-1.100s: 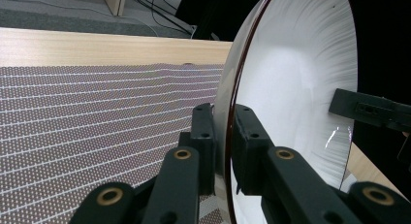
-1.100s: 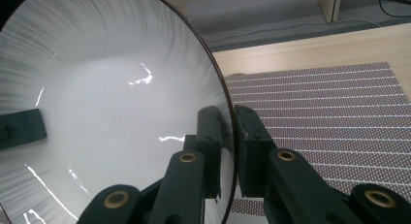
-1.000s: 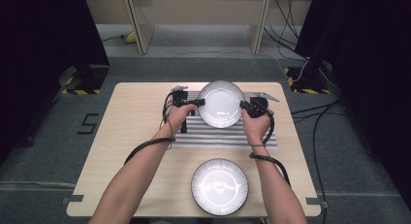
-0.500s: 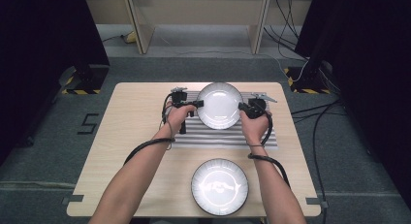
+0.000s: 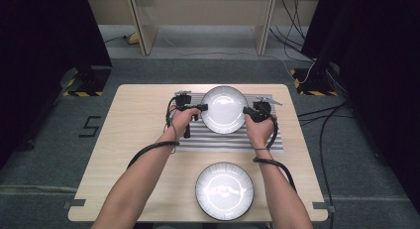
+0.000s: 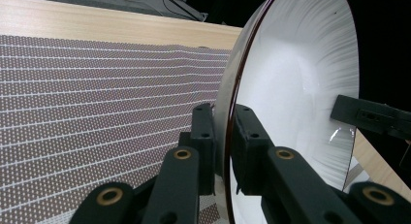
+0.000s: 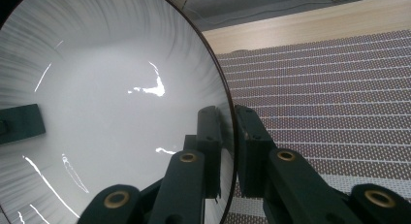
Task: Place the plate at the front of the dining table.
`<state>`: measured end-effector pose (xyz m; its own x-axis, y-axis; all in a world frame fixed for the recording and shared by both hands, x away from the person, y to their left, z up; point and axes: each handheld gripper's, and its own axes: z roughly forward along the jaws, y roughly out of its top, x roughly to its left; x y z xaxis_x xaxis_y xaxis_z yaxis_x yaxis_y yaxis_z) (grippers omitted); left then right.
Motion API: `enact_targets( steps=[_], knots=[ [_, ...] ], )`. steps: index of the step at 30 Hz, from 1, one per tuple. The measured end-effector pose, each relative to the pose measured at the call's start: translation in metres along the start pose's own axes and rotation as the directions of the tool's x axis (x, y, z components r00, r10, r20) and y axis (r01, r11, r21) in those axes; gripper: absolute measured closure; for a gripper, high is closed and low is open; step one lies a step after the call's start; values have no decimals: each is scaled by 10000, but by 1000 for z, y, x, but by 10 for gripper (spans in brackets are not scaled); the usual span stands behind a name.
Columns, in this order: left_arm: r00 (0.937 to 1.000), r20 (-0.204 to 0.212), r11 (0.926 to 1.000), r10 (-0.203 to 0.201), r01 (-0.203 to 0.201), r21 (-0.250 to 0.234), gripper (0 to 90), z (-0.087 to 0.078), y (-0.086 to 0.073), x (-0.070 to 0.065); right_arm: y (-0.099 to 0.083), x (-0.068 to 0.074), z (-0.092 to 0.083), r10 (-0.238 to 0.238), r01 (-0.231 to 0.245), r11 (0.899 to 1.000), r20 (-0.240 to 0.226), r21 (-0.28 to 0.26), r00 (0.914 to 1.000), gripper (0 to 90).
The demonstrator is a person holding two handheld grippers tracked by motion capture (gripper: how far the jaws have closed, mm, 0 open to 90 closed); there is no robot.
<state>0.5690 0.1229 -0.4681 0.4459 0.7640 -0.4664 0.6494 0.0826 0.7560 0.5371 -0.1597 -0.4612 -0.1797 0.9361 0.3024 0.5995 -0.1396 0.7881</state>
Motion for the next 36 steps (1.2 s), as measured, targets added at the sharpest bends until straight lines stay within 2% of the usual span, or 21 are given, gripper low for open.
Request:
enact_targets(
  steps=[22, 36],
  knots=[
    [9989, -290, 9992, -374, 377, 115, 798, 6, -6, 5, -6, -1, 8, 129, -130, 9995, 43, 293, 9999, 824],
    [9972, -442, 9978, -602, 614, 252, 794, 11, -11, 10, -9, -2, 14, -132, 122, 9987, 206, 490, 9997, 822]
  ],
)
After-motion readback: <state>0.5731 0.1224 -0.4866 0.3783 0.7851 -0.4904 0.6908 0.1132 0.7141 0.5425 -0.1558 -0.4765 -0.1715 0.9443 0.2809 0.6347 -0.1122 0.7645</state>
